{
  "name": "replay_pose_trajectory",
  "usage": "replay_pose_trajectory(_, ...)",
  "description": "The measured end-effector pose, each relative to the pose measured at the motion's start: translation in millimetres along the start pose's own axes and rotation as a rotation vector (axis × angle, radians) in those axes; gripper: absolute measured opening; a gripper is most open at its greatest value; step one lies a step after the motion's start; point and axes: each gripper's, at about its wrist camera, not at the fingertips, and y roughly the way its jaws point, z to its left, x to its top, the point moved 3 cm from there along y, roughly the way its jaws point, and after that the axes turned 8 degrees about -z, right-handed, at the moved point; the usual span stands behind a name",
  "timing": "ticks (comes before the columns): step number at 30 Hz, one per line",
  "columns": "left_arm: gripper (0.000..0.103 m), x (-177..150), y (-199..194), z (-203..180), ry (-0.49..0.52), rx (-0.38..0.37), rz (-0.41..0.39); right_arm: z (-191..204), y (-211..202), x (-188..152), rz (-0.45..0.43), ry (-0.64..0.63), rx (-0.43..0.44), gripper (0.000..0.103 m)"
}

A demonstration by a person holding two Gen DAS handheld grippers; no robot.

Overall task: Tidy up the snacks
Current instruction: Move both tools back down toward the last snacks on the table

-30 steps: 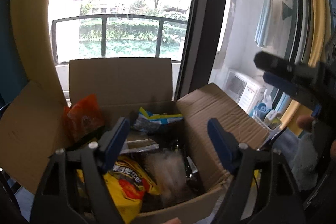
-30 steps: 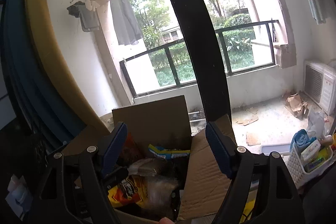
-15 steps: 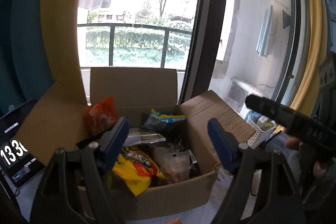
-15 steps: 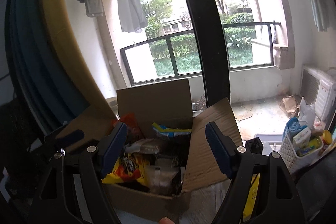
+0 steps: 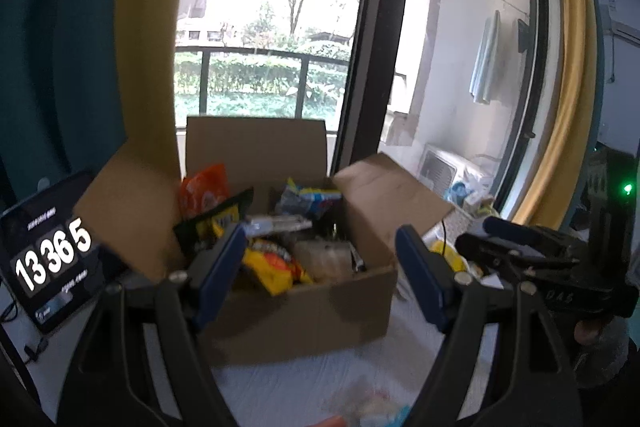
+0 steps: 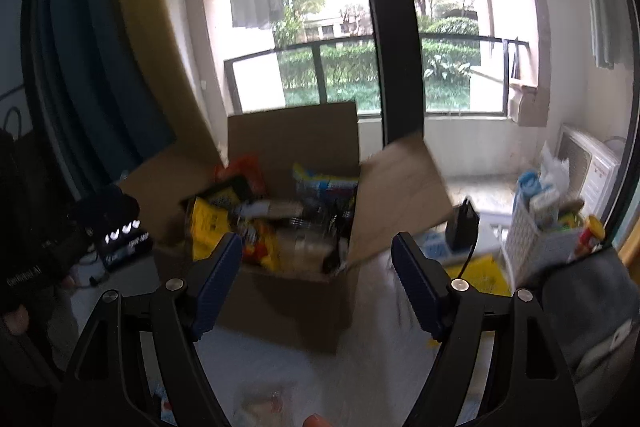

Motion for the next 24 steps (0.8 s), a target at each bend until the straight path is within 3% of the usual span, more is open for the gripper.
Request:
replay_pose_trajectory(8,0.079,-45,-37,25,-0.008,0.042,0.065,29,-1,-46,0.082,0.008,0.037,0.080)
replay_pose_trajectory(17,0.079,-102,-64,68,-0.104,0.104,0.158,69,-1,-84,0.160,0.000,0.099,0.080)
replay_pose_trajectory(24,0.079,-141,-83,97,-0.155,0.143,0.215,105,14,-128,0.275,-0.017,0.162,0.080)
